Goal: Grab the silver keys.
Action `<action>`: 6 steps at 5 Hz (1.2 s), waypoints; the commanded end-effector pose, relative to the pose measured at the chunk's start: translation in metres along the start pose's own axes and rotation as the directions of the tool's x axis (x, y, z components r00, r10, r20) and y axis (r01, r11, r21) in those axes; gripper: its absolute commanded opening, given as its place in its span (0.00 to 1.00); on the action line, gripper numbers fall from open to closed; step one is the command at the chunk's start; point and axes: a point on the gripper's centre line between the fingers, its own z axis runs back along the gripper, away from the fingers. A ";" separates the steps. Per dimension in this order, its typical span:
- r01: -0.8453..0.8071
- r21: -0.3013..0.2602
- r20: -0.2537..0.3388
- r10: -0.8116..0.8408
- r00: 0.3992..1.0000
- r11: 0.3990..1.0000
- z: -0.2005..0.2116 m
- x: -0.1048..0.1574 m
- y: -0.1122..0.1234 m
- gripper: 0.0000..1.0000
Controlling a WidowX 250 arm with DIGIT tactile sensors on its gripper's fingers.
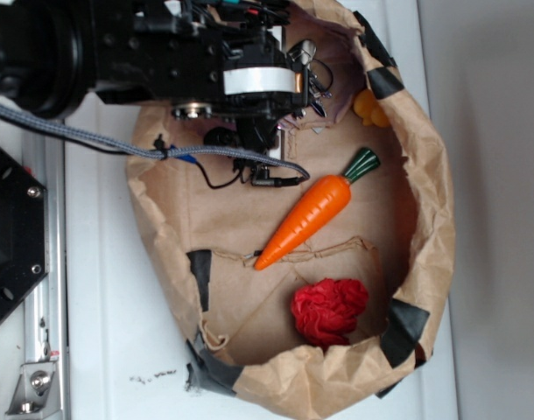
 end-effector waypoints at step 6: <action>-0.020 0.086 0.116 0.010 0.993 0.996 -0.017 0.032 0.012 0.00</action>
